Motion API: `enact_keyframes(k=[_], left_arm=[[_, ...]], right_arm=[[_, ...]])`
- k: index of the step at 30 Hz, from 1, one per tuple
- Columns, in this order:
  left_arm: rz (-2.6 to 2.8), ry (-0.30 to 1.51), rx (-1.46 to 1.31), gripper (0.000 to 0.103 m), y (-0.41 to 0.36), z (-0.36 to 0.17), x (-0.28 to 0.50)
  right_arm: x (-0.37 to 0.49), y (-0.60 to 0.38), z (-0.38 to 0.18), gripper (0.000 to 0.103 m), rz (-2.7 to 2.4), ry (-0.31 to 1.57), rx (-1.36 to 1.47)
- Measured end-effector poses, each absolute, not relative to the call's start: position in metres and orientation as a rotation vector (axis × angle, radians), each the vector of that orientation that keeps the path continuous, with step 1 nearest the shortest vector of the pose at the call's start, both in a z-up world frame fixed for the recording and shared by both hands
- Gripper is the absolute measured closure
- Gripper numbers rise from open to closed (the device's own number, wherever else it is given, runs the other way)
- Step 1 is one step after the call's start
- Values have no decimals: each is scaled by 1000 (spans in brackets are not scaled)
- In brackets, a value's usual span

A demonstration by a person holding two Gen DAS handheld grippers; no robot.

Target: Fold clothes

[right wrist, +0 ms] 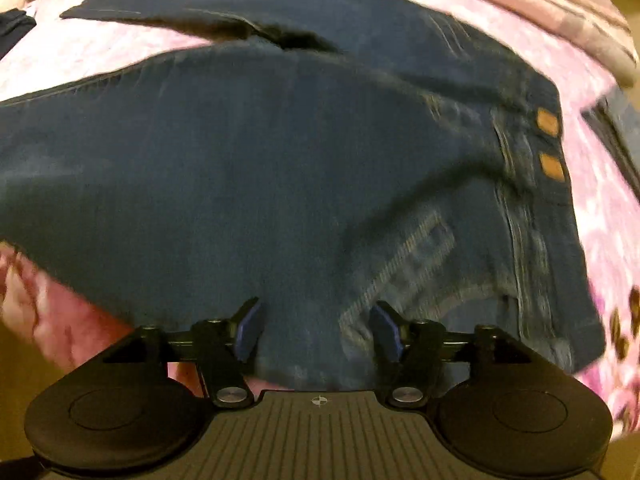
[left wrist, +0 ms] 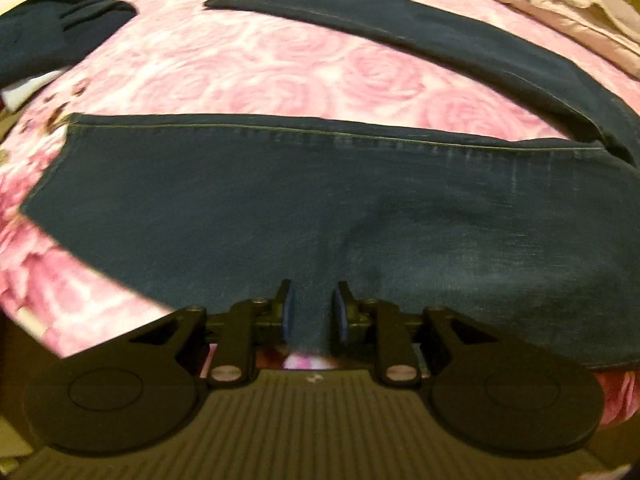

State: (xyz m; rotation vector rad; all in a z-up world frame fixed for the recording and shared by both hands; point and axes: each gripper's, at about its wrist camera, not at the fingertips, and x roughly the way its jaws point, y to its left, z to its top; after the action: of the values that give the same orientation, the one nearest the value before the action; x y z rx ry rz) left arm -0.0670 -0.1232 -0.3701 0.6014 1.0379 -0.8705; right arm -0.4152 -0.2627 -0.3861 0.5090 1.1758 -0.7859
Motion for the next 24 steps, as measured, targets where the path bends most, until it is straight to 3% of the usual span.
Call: enact_keyframes(k=[6,7,8,10,13,16,24], left_arm=[[-889,1062,612,85,-117,-317,-127],[-899,1060,625,85,-116,-307,-143],[-909,1057,637,85,-114,-296,-158],[-932,1054,656,84,-110,-276,-190],[-955,1039,667,83,-100,-244,-230],[-954,1005,668,81,-87,-212,-257],[-922,877,593,72,-46,-131,-288]], right_arm=[[-455,-254,-348,41,-853,1148,639],[-464,-250,-338,37,-861,1129,657],[-474,-246,-326,25,-864,1107,678],[-493,-238,-302,18,-864,1058,716],[-519,-226,-267,17,-853,990,731],[-535,-216,-234,9,-841,961,724],[-562,-189,-155,7,-834,844,674]])
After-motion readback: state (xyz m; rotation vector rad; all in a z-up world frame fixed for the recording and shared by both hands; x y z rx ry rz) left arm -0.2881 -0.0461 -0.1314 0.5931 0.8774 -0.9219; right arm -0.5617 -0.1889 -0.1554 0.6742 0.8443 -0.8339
